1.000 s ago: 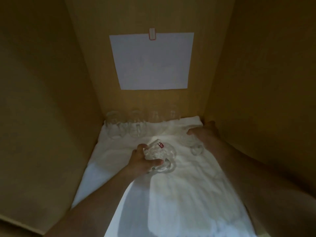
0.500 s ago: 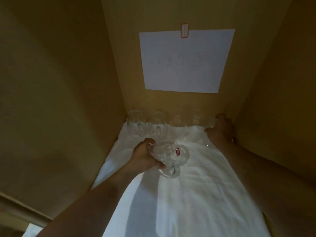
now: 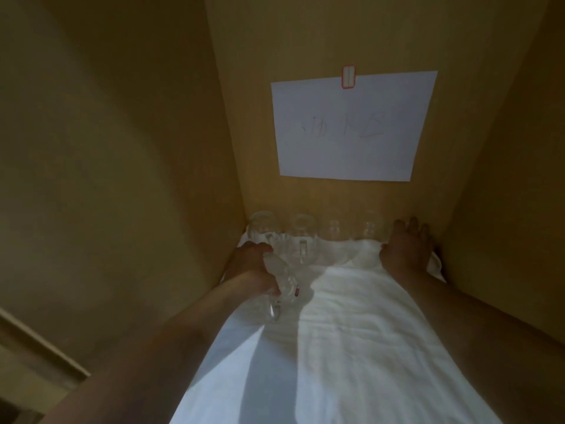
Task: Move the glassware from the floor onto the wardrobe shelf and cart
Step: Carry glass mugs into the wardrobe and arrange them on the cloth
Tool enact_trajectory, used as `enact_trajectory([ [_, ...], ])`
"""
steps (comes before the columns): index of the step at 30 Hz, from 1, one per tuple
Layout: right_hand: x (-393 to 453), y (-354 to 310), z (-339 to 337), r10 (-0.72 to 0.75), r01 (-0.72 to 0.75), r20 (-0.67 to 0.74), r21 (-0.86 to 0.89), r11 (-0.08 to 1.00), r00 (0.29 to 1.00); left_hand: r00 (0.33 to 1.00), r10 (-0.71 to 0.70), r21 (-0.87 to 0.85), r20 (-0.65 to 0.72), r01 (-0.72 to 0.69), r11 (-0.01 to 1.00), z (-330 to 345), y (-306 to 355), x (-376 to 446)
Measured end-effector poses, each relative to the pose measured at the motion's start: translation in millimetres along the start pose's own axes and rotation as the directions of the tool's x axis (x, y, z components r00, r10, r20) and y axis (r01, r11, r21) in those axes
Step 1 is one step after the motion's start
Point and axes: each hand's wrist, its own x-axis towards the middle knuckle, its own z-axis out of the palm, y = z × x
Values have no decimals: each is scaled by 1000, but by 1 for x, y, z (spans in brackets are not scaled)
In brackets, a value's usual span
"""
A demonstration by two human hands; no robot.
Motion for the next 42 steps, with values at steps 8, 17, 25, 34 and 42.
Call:
enact_trajectory([
  [8, -56, -41, 9, -47, 103, -267, 198, 975, 963, 999, -6, 287, -37, 16, 958, -16, -18, 24],
  [17, -120, -88, 3, -68, 119, -236, 209, 971, 969, 977, 87, 260, -196, -33, 965, -1, -20, 48],
  [25, -176, -99, 14, -4, 11, -38, 188, 982, 999, 963, 148, 261, -227, -87, 962, 18, -20, 33],
  [34, -231, -97, -31, -30, 18, 106, 111, 994, 994, 942, 327, 126, -70, -317, 940, 11, -6, -46],
  [42, -298, -75, -80, -125, 111, 129, 110, 988, 984, 920, 379, 146, -96, -363, 920, -3, -19, -138],
])
